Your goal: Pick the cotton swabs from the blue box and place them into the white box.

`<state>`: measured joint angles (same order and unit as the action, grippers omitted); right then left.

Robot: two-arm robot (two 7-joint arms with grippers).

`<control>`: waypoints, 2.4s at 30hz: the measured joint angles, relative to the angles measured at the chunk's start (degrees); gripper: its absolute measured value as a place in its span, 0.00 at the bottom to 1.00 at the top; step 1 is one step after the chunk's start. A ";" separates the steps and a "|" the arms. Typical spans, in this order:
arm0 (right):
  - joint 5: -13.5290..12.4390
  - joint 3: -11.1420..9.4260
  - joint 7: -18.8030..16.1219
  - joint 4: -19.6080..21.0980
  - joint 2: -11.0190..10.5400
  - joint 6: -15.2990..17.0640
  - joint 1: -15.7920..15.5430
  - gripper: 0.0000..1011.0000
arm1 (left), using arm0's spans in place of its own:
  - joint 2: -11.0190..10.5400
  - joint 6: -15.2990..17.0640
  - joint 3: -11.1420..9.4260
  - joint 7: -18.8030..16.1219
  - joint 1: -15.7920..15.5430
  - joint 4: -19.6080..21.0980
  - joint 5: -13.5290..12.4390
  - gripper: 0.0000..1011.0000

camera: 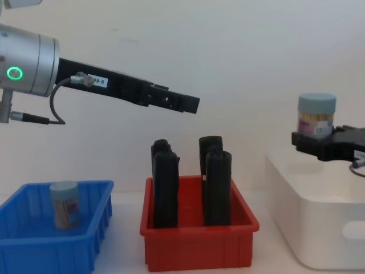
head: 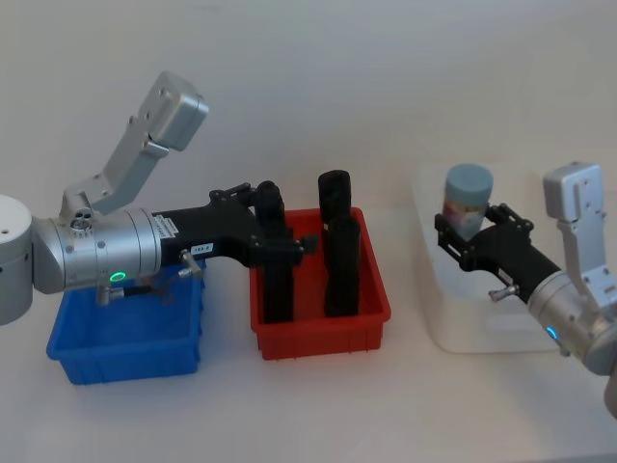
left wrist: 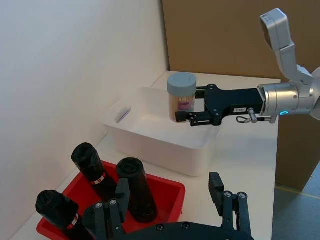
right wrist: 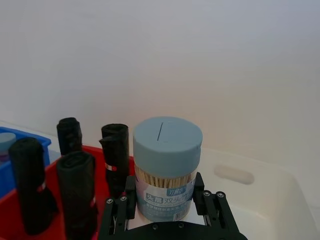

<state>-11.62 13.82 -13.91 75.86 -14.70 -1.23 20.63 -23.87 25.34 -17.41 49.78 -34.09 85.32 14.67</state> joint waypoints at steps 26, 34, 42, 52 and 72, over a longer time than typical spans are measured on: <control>1.63 -0.60 0.28 -11.84 1.22 1.86 5.56 0.64 | 0.00 0.00 0.00 0.00 0.00 0.00 0.00 0.99; 1.63 -0.65 -0.27 -13.04 1.38 1.81 6.04 0.74 | 0.00 0.00 0.00 0.00 0.00 0.00 0.00 0.99; 1.51 -0.70 -0.70 -13.54 1.42 1.23 6.20 0.95 | 0.00 0.00 0.00 0.00 0.00 0.00 0.00 0.99; 0.90 -0.91 -0.44 -12.42 1.24 -0.75 5.59 0.99 | 0.00 0.00 0.00 0.00 0.00 0.00 0.00 0.99; -1.69 -2.33 3.83 -1.87 -0.73 -5.89 0.16 0.99 | 0.00 0.00 0.00 0.00 0.00 0.00 0.00 0.99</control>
<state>-13.31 11.49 -10.08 73.99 -15.43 -7.12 20.79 -23.87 25.34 -17.41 49.78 -34.09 85.33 14.67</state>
